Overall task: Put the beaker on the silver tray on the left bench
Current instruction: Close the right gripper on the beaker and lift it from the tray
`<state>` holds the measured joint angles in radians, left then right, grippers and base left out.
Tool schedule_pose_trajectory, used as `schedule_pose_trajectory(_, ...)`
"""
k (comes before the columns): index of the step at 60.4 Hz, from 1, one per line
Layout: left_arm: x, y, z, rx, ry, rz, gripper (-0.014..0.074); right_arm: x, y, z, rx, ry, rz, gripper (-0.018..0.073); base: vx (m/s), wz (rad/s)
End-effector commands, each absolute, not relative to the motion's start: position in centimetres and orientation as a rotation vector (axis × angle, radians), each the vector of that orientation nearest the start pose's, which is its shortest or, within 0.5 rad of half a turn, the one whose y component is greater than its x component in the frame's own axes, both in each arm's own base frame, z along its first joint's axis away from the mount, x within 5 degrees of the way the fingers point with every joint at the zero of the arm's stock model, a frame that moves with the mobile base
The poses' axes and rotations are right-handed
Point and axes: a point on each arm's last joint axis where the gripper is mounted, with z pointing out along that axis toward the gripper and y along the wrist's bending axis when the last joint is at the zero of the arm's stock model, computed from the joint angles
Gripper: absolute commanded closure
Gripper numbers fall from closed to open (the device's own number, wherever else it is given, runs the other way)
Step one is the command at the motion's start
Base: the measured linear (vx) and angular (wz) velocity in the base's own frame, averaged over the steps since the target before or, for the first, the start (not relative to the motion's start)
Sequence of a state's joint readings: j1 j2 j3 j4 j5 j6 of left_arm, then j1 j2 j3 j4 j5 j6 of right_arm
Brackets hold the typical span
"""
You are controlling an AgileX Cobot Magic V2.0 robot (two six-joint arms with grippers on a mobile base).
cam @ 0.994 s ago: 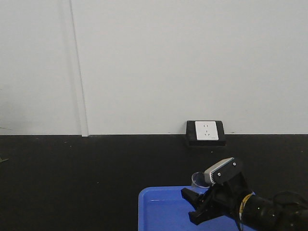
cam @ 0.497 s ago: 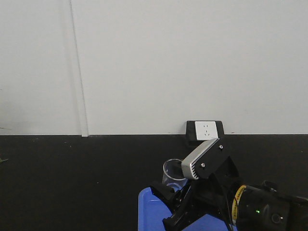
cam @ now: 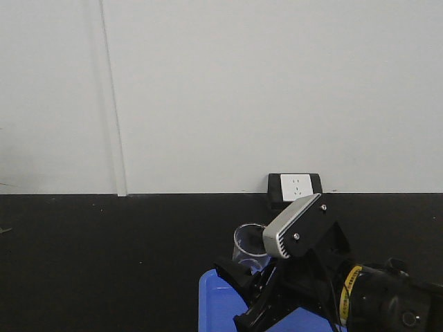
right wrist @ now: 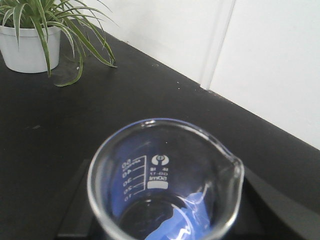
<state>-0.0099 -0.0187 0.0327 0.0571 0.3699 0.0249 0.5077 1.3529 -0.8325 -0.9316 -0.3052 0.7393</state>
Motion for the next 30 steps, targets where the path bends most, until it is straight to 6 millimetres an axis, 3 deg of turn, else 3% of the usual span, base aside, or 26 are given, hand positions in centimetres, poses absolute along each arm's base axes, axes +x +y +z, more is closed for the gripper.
schedule_pose_trajectory(1, 5.42, 0.06, 17.03, 0.071, 1.804, 0.057, 0.0595, 24.65, 16.53, 32.11, -0.748, 1.579, 0.507, 0.0573, 0.0, 0.0)
schedule_pose_trajectory(30, 5.42, 0.06, 17.03, 0.071, 1.804, 0.057, 0.0595, 24.65, 16.53, 32.12, -0.747, 1.579, 0.507, 0.0573, 0.0, 0.0)
